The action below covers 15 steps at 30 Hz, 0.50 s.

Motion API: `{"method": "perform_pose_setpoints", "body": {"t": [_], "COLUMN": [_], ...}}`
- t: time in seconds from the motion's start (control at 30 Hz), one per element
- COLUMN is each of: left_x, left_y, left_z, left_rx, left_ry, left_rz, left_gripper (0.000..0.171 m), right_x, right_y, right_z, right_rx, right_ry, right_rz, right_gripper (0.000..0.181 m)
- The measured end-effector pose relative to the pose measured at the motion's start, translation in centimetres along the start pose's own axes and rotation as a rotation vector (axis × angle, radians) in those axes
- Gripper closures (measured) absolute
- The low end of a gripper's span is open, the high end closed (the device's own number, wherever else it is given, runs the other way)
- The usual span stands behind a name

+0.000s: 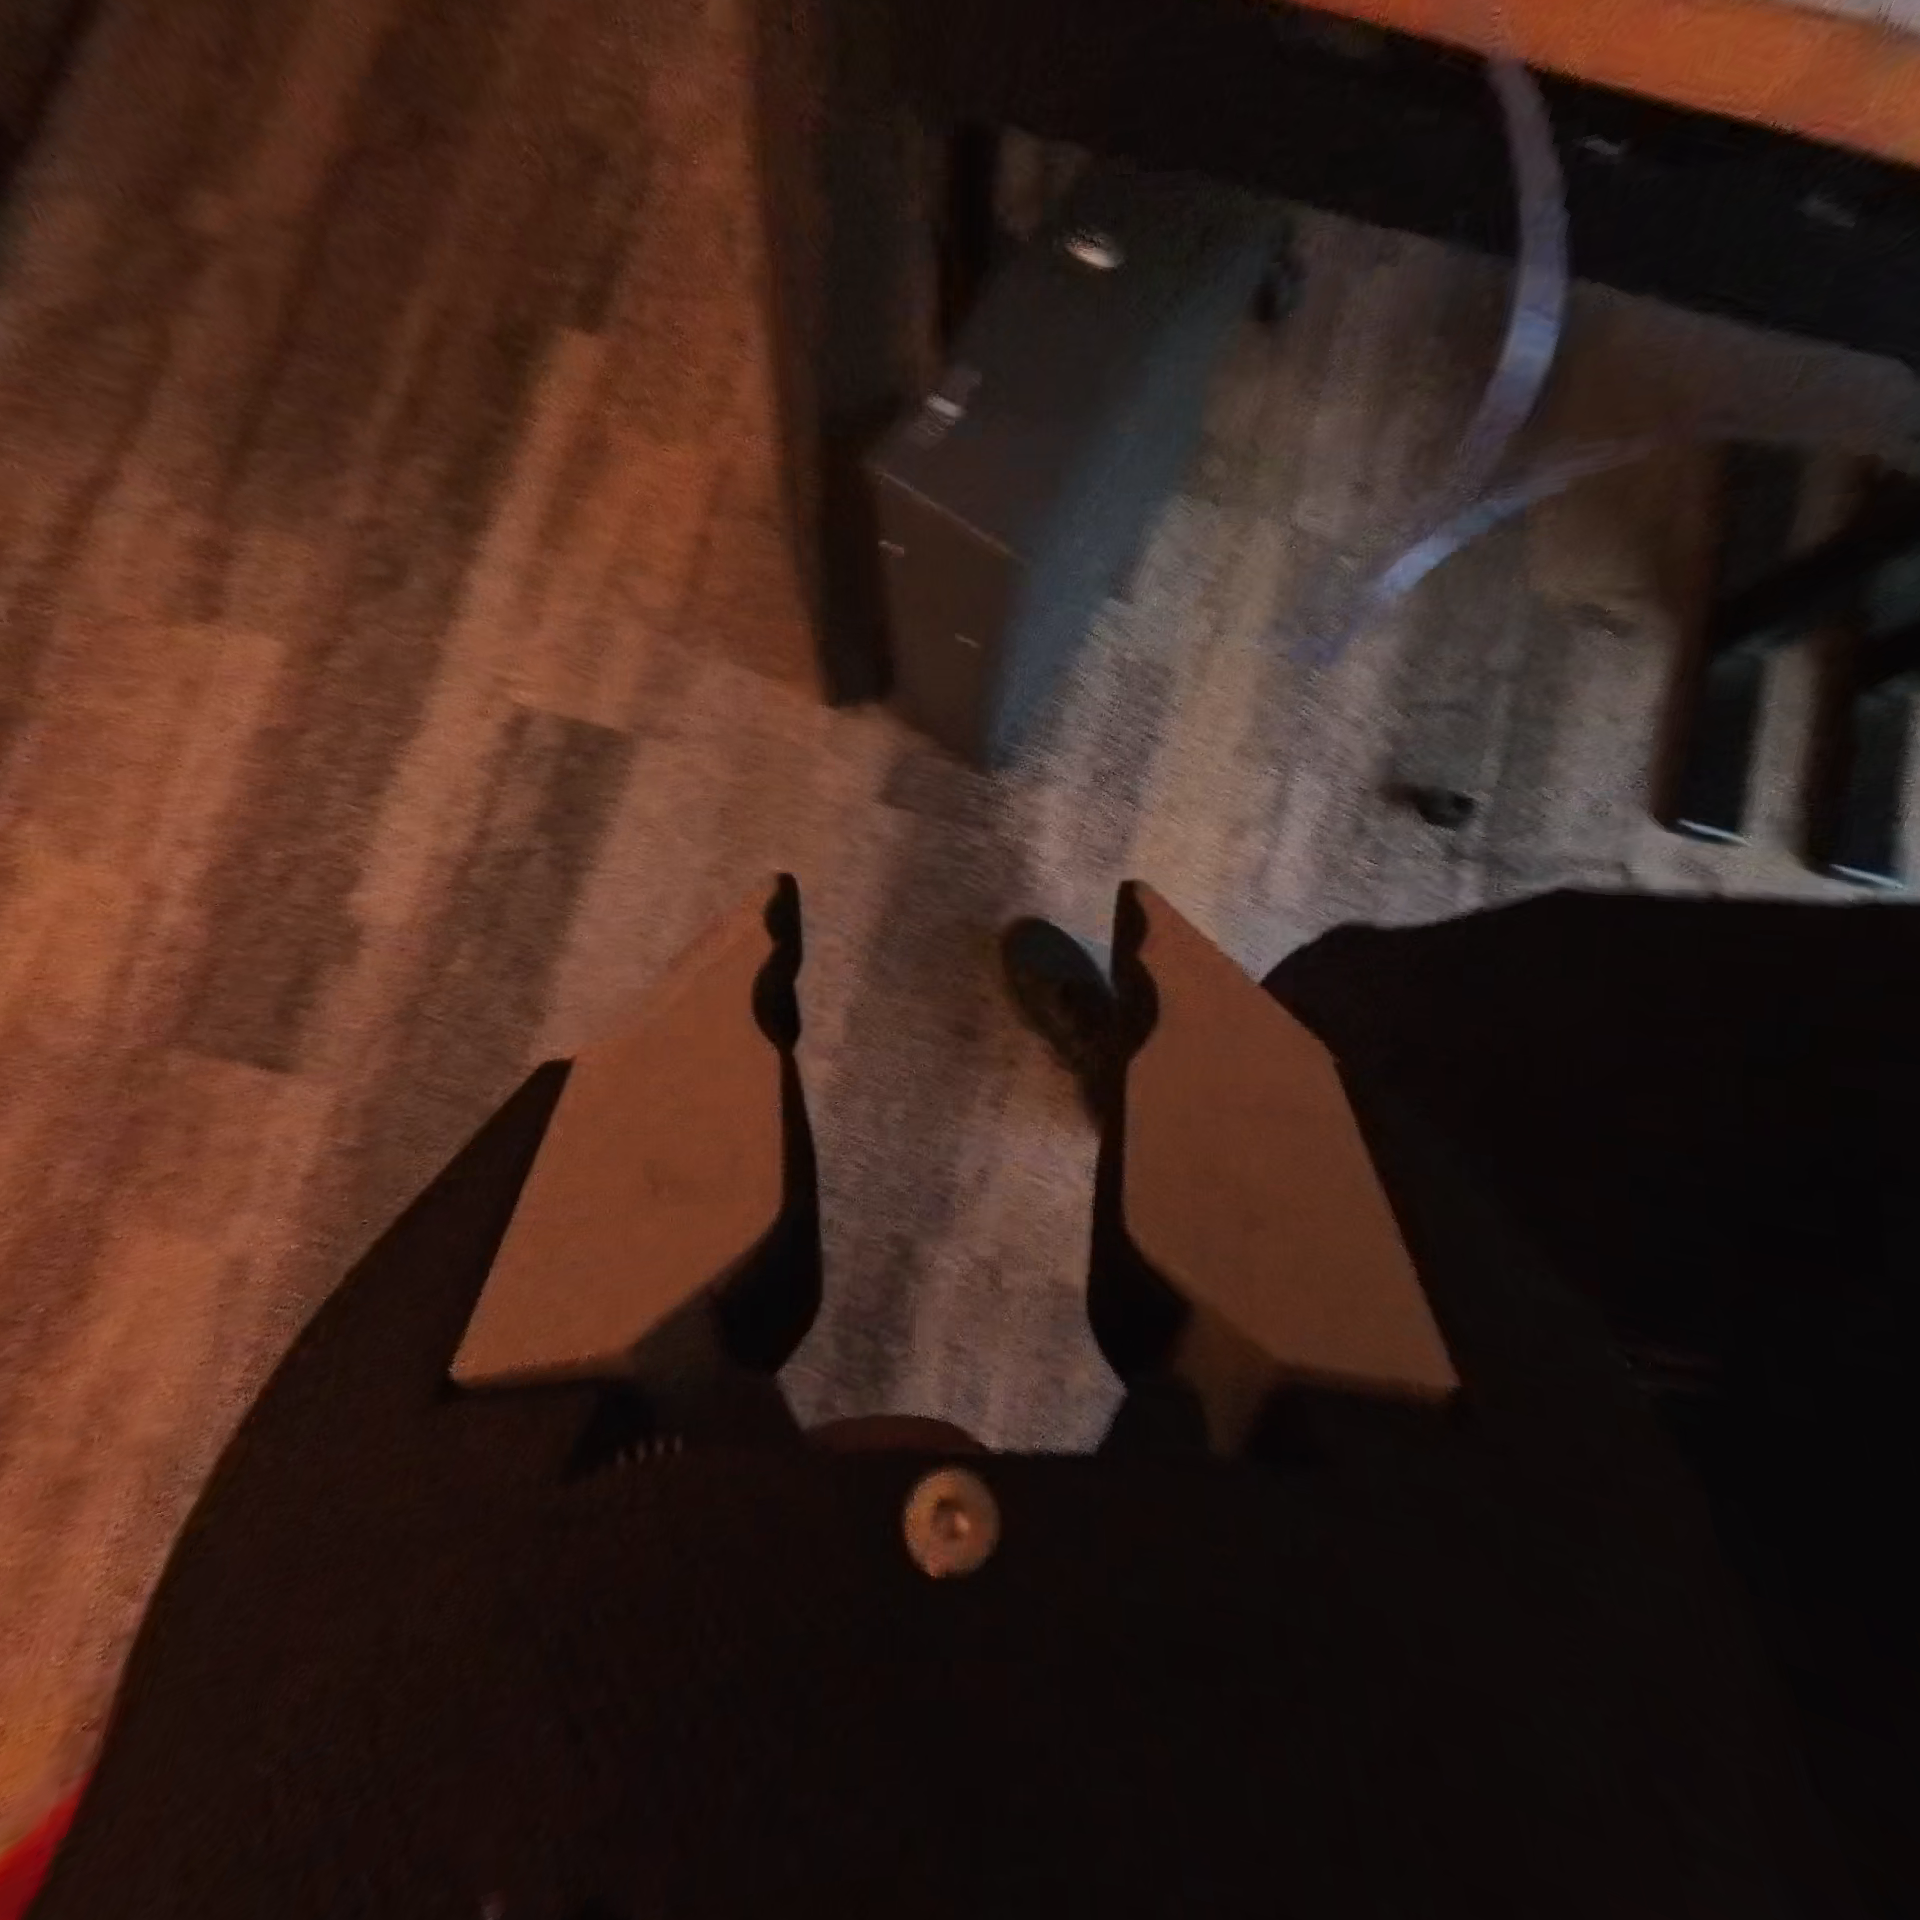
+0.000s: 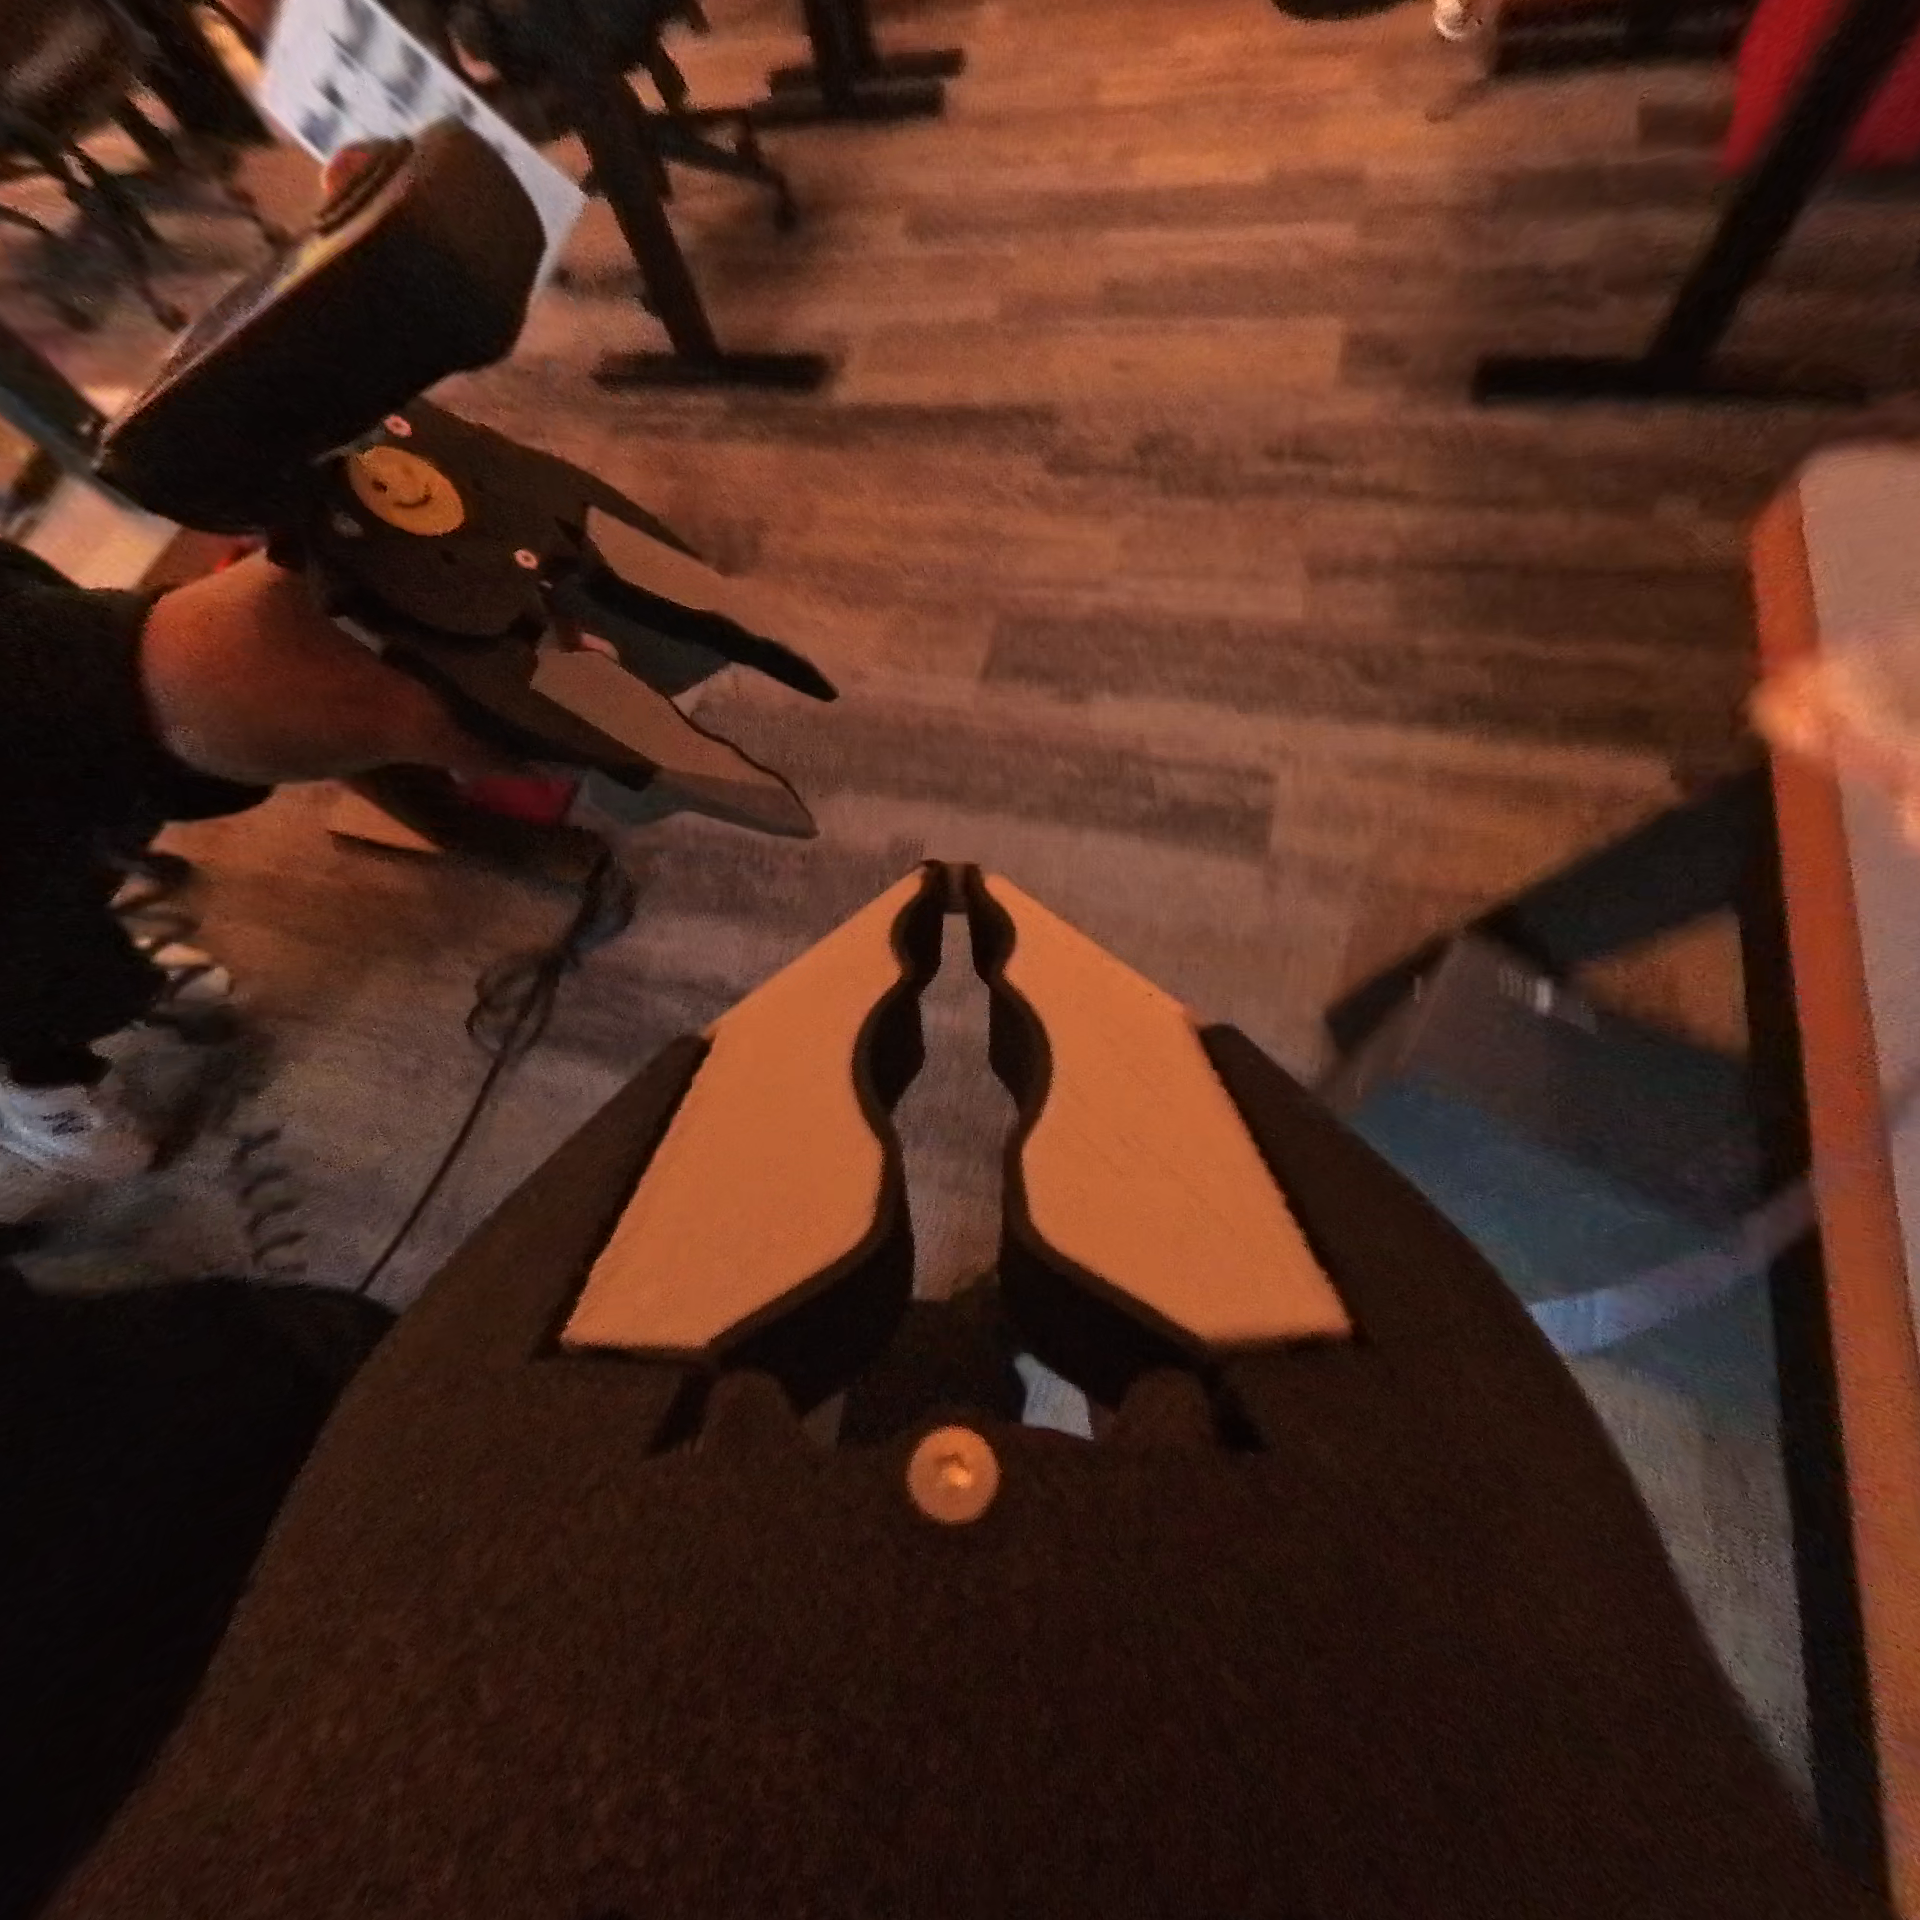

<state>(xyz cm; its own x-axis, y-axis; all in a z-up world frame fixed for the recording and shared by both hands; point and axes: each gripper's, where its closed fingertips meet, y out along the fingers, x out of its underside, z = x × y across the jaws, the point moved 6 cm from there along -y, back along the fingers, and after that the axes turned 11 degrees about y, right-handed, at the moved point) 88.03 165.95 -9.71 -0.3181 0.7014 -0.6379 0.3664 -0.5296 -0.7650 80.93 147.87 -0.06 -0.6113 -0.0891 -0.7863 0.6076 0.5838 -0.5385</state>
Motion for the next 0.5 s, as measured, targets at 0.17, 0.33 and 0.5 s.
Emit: {"method": "perform_pose_setpoints", "body": {"t": [0.17, 0.33, 0.5], "left_x": [-2.3, -5.6, -15.6], "left_y": [2.5, 4.2, 11.5], "left_z": [-21.6, -38.1, -52.7], "left_rx": [-0.115, -0.155, -0.074], "left_ry": [-0.088, -0.182, -0.119], "left_rz": [-0.054, -0.14, -0.053], "left_gripper": [0.111, 0.112, 0.114], "right_x": [-13.4, -30.4, -45.0], "right_y": [19.7, 34.6, 42.5], "right_z": [8.0, 17.9, 30.9], "right_rx": [-0.145, -0.149, -0.021], "right_ry": [-0.049, 0.004, -0.031], "right_rz": [0.083, 0.111, 0.132], "right_gripper": [0.181, 0.181, 0.181]}}
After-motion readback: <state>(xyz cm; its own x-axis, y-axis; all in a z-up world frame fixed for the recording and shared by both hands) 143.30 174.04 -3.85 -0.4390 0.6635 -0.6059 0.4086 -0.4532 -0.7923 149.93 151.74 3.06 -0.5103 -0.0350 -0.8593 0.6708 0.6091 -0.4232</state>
